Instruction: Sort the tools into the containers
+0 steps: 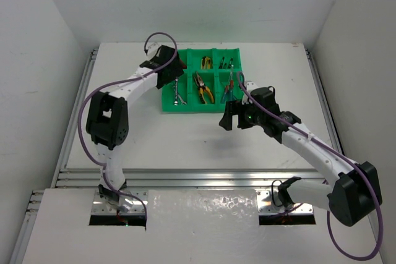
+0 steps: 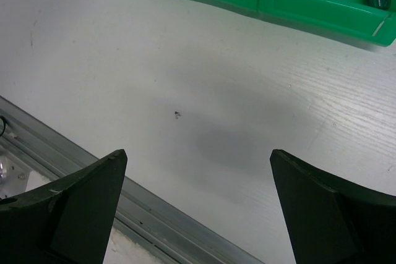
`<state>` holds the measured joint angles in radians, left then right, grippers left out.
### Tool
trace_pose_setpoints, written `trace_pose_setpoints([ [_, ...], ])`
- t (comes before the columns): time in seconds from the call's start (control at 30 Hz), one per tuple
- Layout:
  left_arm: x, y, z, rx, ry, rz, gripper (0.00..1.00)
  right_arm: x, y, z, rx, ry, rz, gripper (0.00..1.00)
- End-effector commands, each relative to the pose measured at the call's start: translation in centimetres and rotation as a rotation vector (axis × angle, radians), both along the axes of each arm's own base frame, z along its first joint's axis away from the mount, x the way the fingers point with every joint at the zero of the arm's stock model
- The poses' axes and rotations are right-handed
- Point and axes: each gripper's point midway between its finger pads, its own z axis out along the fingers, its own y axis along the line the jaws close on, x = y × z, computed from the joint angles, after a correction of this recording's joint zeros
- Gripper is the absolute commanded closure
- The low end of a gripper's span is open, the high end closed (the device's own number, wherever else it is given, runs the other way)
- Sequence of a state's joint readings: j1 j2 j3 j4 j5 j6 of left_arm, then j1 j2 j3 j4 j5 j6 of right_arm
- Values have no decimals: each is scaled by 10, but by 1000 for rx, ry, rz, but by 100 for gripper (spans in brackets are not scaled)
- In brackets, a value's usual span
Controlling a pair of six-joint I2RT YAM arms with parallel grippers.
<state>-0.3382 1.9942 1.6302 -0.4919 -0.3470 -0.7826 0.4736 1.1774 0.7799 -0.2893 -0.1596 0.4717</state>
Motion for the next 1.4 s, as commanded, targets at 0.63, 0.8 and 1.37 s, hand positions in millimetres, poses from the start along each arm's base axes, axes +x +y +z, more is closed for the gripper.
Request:
trace_pose_setpoints([
  [0.63, -215, 129, 166, 345, -346, -47, 2, -13, -86, 103, -185, -320, -245, 1],
  [0.8, -241, 142, 163, 384, -464, -60, 0, -28, -123, 100, -342, -339, -299, 1],
  [1.37, -261, 148, 139, 324, -563, -14, 0, -47, -140, 51, -354, -329, -352, 1],
])
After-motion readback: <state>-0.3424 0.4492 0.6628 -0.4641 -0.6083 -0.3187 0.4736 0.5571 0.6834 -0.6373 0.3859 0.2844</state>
